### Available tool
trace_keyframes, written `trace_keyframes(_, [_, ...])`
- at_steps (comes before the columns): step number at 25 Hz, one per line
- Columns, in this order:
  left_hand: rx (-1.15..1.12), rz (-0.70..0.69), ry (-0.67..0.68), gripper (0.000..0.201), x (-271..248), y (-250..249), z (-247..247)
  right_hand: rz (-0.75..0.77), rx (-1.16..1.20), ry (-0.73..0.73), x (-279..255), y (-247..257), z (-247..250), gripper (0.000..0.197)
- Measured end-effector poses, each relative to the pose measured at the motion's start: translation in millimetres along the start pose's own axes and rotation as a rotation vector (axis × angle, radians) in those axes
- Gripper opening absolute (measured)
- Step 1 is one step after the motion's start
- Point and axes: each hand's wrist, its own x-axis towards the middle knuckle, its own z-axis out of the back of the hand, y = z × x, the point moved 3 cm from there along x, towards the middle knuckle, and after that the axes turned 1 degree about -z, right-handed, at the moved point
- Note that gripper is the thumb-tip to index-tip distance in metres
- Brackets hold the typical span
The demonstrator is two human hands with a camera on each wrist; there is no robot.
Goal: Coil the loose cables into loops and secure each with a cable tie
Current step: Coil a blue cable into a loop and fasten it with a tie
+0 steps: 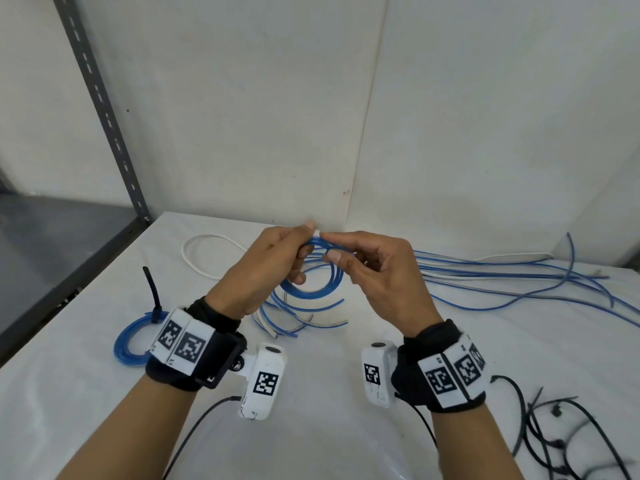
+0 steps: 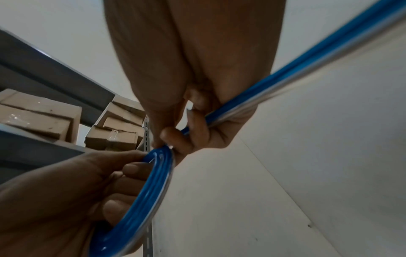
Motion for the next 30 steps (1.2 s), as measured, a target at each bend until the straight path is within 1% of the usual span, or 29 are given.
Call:
trace_keyframes(2, [-0.107,-0.031,-0.044,0.049,1.4,-2.4,2.5,-0.001,0.069,-0.062,1.7,1.9,5.9,0.021])
trace_keyframes(6, [-0.466,-0.039,-0.096,0.045,0.3,-9.5,0.6,-0.041,0.239,-0.137,1.8,4.8,4.6,0.017])
trace_keyframes(9, [-0.598,-0.038,-0.121,0.045,-0.5,-8.7,-6.2,-0.012,0.247,-0.196,0.0,10.2,-6.7,0.015])
trace_keyframes(11, [-0.556,-0.03,-0.121,0.045,-0.4,-7.8,-3.9,0.03,0.231,-0.224,0.7,11.8,-5.1,0.015])
trace_keyframes(14, [-0.3,0.006,-0.052,0.05,1.2,-5.1,-3.0,0.035,0.157,-0.19,0.9,9.9,6.8,0.016])
trace_keyframes(17, [-0.087,-0.013,0.012,0.052,-1.6,-4.0,-5.0,0.026,0.086,-0.124,-0.3,7.7,11.0,0.016])
trace_keyframes(19, [-0.015,-0.031,0.023,0.049,-4.2,-7.0,-2.9,0.013,0.088,-0.081,-0.6,5.9,10.8,0.017])
trace_keyframes(21, [0.032,-0.014,0.04,0.047,-5.9,-9.1,1.3,0.001,0.086,-0.033,-0.5,4.4,8.3,0.016])
trace_keyframes(24, [0.117,-0.007,0.082,0.051,-7.1,-7.5,3.5,0.013,0.033,0.003,-0.7,3.9,2.0,0.014])
trace_keyframes(25, [0.104,-0.026,0.077,0.05,-6.8,-7.6,3.0,0.02,0.02,0.002,-1.0,4.7,1.6,0.015])
trace_keyframes(26, [0.045,-0.042,0.049,0.049,-6.5,-8.7,3.8,0.021,0.02,-0.012,-0.7,5.4,2.4,0.017])
trace_keyframes(28, [-0.134,-0.056,-0.034,0.052,-3.7,-11.4,9.2,0.003,0.068,-0.086,0.1,6.5,8.3,0.018])
trace_keyframes(30, [-0.327,-0.055,-0.085,0.051,-1.1,-16.2,12.6,-0.007,0.141,-0.177,0.6,6.7,11.8,0.015])
